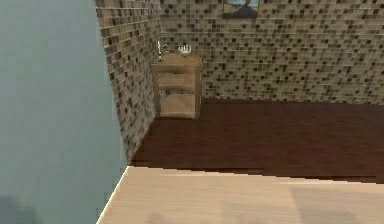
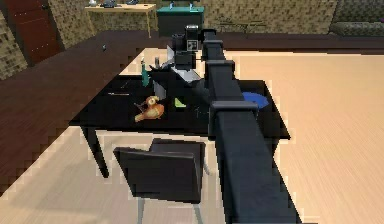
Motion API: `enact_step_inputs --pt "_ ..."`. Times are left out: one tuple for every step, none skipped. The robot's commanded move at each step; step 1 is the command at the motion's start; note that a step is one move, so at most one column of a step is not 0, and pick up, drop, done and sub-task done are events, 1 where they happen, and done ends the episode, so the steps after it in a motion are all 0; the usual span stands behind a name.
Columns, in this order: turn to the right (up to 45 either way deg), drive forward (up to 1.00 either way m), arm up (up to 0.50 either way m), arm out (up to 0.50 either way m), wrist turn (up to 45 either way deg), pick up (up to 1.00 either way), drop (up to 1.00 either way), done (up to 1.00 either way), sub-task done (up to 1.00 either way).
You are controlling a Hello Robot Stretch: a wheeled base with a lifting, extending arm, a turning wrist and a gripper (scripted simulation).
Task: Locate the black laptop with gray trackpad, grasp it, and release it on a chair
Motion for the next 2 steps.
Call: enact_step_inputs --pt "0.0 0.0 -0.34 0.0 0.0 0.0 0.0 0.0 0.0" --pt "0.0 0.0 -0.5 0.0 0.0 0.0 0.0 0.0 0.0"
